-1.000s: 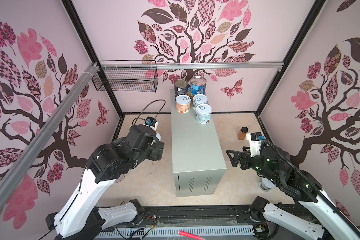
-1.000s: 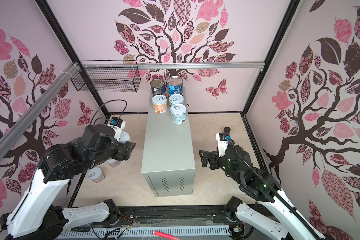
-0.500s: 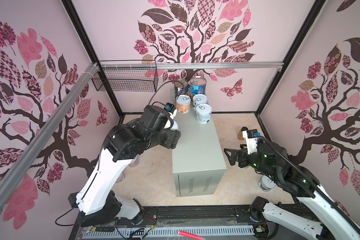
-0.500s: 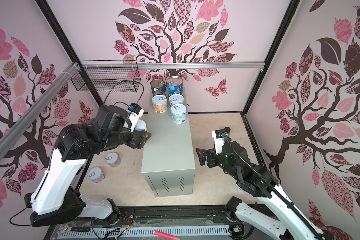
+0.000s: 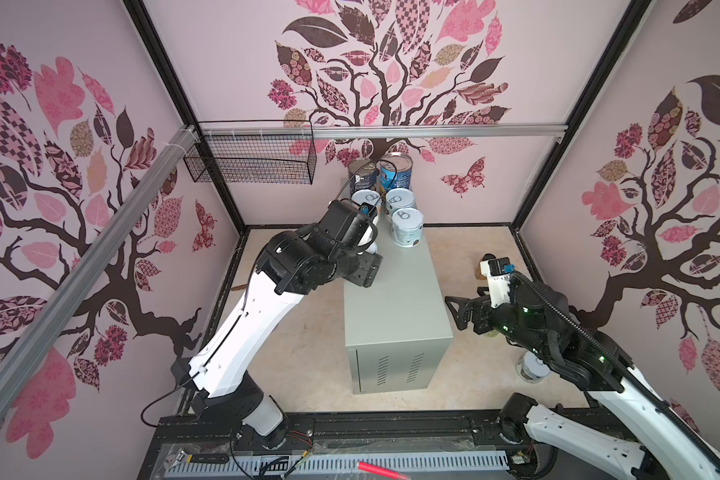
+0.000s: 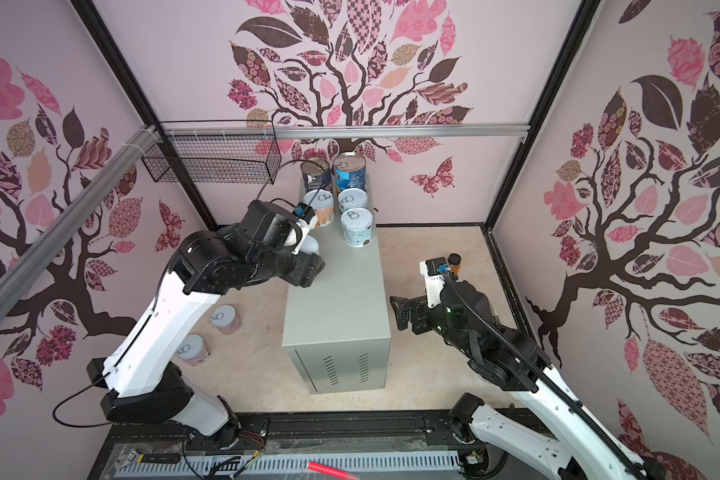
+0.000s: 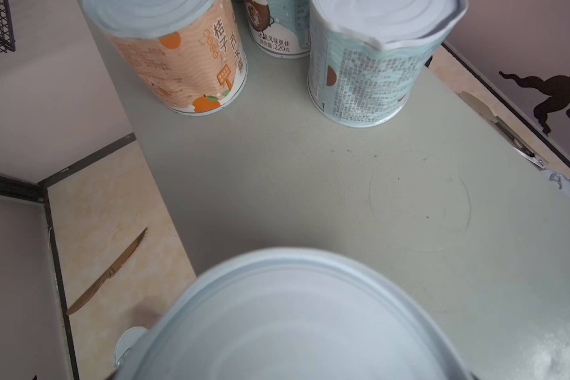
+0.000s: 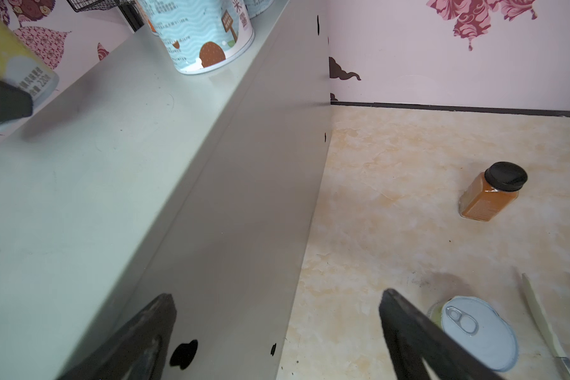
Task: Place and organize the canned foods onto the counter
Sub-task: 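Lower the yellow can beside the other cans and open the left gripper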
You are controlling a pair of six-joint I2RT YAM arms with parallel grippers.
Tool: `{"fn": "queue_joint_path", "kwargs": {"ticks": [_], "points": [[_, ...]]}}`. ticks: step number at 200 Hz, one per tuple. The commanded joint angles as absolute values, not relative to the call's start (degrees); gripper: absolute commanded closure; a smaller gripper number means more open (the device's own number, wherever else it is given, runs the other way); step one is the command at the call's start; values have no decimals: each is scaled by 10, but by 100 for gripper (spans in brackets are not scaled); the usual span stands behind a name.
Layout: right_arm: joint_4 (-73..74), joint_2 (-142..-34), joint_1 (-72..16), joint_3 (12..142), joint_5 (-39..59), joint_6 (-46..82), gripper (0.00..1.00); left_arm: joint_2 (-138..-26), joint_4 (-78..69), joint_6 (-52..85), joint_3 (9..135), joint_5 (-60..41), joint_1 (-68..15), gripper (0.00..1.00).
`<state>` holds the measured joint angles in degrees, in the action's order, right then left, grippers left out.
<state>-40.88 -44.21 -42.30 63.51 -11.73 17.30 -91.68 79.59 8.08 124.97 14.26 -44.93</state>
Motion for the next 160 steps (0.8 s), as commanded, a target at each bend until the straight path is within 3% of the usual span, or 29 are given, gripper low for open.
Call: {"fn": "queue_joint_path", "kwargs": {"ticks": [1,115,160], "points": [[-401,-441,-425,628,-125,159,0,-930,747,78,1285,141,-437,40],[-395,-436,-425,611,-146,141,0,-1003,730,82,1323,123,-403,38],[-398,-437,-425,612,-144,141,0,-1003,728,83,1321,129,-402,24]]}}
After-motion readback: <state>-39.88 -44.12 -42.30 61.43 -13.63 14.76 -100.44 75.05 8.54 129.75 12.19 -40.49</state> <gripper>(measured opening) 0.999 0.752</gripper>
